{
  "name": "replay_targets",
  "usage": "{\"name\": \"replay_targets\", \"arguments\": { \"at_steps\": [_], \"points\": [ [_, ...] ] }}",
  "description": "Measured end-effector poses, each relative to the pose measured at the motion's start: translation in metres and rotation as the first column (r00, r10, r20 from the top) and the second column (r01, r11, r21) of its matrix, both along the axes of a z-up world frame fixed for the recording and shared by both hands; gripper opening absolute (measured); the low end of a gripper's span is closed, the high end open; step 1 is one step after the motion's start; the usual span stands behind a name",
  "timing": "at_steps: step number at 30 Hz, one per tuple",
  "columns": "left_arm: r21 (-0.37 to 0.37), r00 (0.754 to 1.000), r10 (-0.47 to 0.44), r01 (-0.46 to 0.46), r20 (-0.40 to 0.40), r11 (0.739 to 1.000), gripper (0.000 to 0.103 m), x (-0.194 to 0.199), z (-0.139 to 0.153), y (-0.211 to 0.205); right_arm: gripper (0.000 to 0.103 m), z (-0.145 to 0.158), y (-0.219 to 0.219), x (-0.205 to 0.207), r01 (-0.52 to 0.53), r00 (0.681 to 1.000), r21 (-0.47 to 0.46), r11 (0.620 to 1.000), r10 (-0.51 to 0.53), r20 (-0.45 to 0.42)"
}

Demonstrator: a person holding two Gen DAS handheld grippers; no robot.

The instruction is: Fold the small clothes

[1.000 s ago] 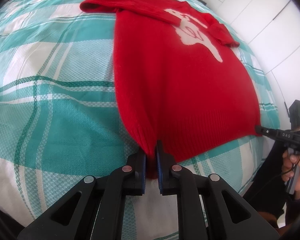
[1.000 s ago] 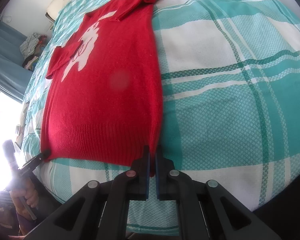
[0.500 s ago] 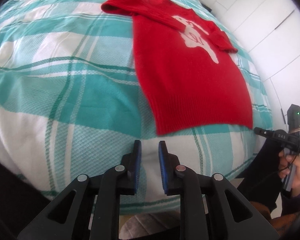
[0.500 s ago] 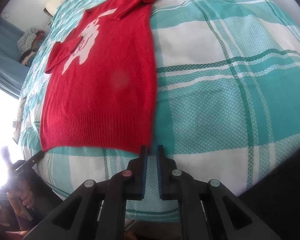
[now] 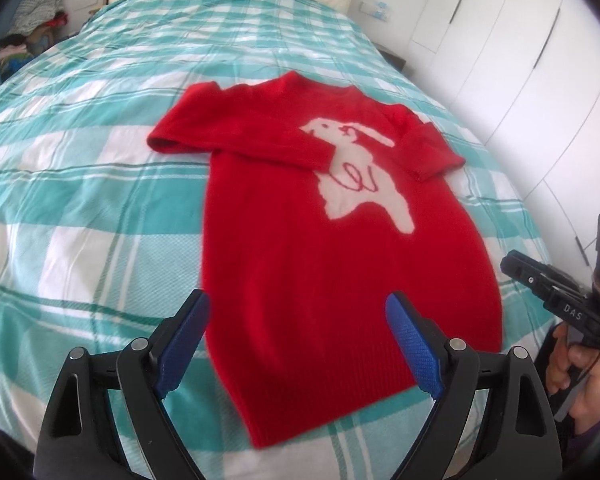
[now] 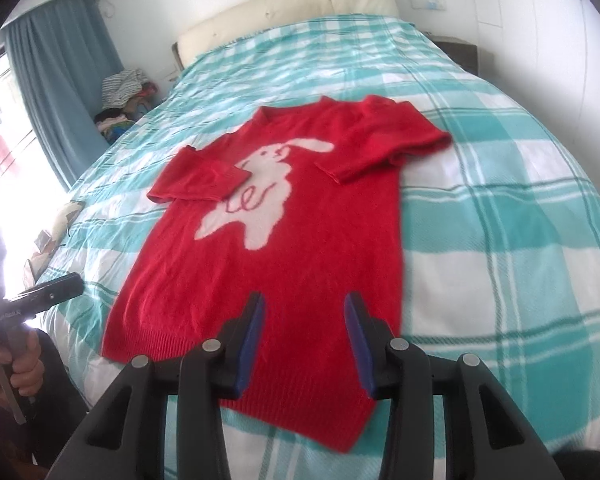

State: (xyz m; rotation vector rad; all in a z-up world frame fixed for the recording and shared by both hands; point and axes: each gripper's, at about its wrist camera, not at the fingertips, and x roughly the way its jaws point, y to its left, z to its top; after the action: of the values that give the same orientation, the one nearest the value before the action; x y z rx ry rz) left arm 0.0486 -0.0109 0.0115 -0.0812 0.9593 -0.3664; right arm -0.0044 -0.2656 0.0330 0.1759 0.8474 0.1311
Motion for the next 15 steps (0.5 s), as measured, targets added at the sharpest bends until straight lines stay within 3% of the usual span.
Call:
{"name": "replay_targets", "arguments": {
  "at_steps": [5, 9, 15],
  "points": [
    [0.101, 0.996, 0.055, -0.048, -0.068, 0.994, 0.091, 0.002, -0.051, -0.007, 0.042, -0.028, 0.009, 0.0, -0.004, 1.0, -0.064, 0.998, 0.004, -0.006],
    [0.142, 0.994, 0.082, -0.071, -0.073, 0.987, 0.102, 0.002, -0.055, -0.008, 0.042, -0.031, -0.002, -0.001, 0.038, 0.999, -0.025, 0.999, -0.038, -0.013],
    [0.179, 0.992, 0.078, -0.06, -0.098, 0.982, 0.103, 0.001, -0.063, -0.011, 0.055, -0.019, -0.014, -0.003, 0.111, 0.993, -0.01, 0.994, -0.11, 0.052]
  ]
}}
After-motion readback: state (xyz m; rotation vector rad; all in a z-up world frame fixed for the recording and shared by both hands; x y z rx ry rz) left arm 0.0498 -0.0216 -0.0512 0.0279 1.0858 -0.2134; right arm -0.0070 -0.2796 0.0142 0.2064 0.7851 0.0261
